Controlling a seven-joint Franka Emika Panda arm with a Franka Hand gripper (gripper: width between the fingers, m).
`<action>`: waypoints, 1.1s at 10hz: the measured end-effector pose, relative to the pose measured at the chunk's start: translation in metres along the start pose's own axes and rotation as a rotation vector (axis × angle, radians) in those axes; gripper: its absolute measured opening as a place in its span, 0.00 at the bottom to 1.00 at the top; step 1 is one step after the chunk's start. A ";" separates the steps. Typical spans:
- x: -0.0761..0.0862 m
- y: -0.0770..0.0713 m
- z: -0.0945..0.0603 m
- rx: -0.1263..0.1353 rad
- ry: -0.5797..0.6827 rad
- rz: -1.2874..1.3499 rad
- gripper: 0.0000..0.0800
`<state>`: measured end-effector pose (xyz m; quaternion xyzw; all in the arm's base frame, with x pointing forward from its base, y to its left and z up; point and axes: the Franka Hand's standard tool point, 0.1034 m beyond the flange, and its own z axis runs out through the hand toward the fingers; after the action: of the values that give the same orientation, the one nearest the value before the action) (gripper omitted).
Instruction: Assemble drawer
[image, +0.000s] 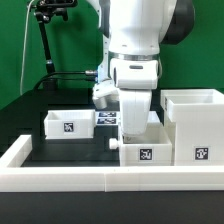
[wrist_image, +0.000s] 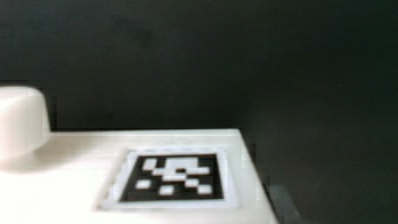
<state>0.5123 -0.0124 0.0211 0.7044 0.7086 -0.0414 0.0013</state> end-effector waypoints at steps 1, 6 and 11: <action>-0.001 0.000 0.001 0.001 0.000 0.002 0.06; -0.001 0.003 -0.001 0.002 0.002 -0.049 0.06; 0.007 0.018 -0.005 -0.017 0.001 -0.014 0.06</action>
Offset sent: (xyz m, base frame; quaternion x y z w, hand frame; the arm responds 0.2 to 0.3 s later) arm 0.0000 0.0000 0.0000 0.0000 0.0000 0.0000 1.0000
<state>0.5309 -0.0052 0.0241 0.6995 0.7137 -0.0349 0.0068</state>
